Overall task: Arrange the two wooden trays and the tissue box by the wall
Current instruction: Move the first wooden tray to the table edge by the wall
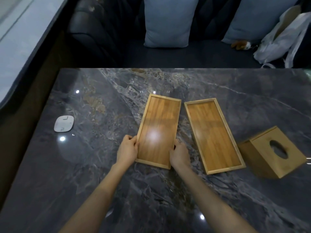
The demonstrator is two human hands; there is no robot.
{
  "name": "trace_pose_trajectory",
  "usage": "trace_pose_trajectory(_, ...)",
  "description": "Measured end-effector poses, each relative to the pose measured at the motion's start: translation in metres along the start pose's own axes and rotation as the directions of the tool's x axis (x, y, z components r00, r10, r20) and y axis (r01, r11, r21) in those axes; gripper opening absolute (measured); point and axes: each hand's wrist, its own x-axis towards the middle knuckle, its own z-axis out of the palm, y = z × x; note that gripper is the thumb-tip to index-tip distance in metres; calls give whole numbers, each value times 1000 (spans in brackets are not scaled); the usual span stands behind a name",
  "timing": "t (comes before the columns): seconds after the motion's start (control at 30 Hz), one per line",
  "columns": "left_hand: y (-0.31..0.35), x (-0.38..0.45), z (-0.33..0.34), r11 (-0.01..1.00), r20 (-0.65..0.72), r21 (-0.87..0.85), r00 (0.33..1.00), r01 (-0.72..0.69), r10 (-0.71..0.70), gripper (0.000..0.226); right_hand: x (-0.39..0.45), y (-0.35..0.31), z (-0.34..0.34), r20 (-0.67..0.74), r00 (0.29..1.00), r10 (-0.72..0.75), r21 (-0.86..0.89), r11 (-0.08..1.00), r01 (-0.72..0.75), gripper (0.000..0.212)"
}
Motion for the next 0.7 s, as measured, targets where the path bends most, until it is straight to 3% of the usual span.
trace_pose_trajectory(0.33,3,-6,-14,993,-2,-118,1000,-7,6,24,-11,-7,-24,56,997,-44,213,977,31,32)
trace_pose_trajectory(0.7,-26,-48,-74,980,-207,-191,978,-61,21,20,-57,-44,-20,55,975,-216,348,919,183,40)
